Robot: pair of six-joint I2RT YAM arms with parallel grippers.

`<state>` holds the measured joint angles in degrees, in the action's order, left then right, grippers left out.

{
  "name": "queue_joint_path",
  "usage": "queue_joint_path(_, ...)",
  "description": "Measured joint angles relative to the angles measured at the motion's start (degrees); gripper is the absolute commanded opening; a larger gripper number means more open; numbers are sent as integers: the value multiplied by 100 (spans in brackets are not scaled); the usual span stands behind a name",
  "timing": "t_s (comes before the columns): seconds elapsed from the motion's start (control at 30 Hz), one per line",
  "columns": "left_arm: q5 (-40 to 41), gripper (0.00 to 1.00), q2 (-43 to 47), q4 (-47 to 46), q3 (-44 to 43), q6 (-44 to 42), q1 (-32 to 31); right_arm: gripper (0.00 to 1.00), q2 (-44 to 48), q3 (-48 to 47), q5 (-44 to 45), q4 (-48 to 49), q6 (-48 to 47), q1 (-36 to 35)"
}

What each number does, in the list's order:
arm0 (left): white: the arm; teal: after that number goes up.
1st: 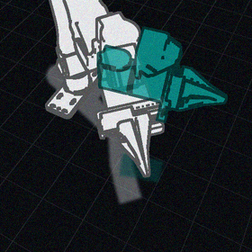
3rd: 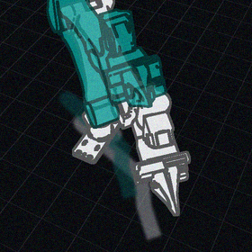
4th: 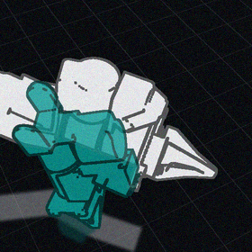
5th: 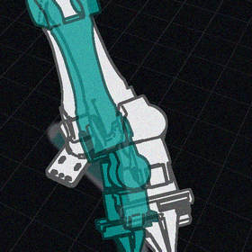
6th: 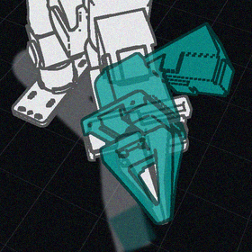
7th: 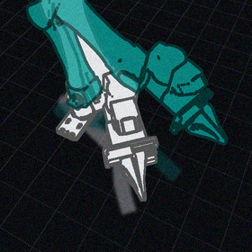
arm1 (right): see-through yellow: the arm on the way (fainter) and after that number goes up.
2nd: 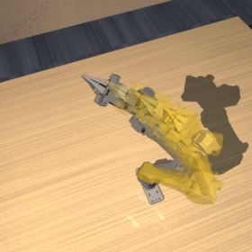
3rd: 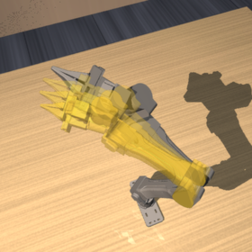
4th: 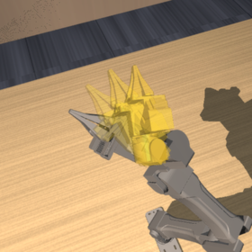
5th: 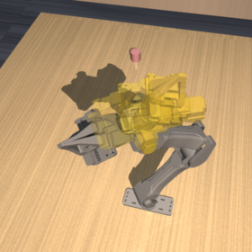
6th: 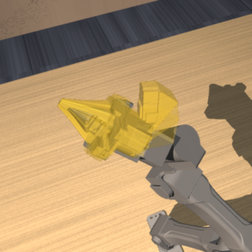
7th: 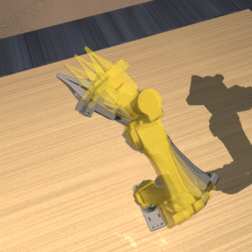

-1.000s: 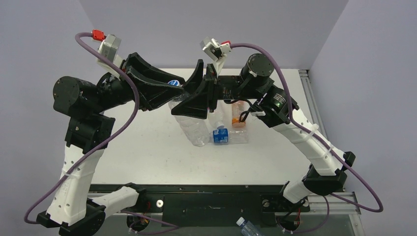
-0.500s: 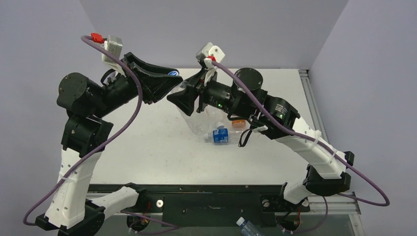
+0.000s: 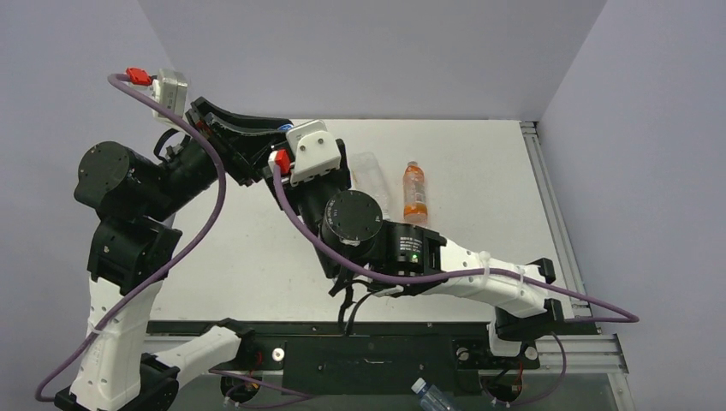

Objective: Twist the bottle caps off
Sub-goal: Unscrew the bottle cap from the plastic bottle.

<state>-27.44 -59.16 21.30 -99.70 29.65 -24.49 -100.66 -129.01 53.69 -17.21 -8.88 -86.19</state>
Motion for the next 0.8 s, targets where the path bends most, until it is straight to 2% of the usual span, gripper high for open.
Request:
queue_joint_path(0.07, 42, 1, 15, 66, 0, 0, -22, 0, -85, -35, 315, 162, -286, -87)
queue_joint_path(0.1, 55, 29, 22, 90, 0, 2, -24, 0, -114, -42, 417, 232, -400, -116)
queue_joint_path(0.13, 57, 50, 26, 103, 0, 4, -24, 0, -116, -37, 442, 256, -433, -125)
queue_joint_path(0.17, 61, 90, 28, 107, 0, 4, -24, 0, -94, 31, 431, 313, -439, -125)
queue_joint_path(0.2, 131, 97, 33, 94, 0, -26, -20, 0, 26, 243, 361, 350, -365, -103)
queue_joint_path(0.3, 404, 97, 39, -127, 0, -31, 2, 0, 688, 1290, -345, 334, 70, 103)
queue_joint_path(0.43, 463, 97, 136, -398, 81, 26, 24, 0, 2275, 3534, -2120, 898, 750, 1001)
queue_joint_path(0.5, 321, 97, 271, -533, 177, 92, 48, 0, 2911, 4210, -2640, 1255, 855, 1305)
queue_joint_path(0.63, -352, 97, 529, -848, 409, 170, 66, 0, 3661, 4686, -3799, 2076, 863, 1335)
queue_joint_path(0.8, -1545, 97, 743, -1314, 863, 151, 66, 0, 3799, 4669, -4946, 2675, 966, 1349)
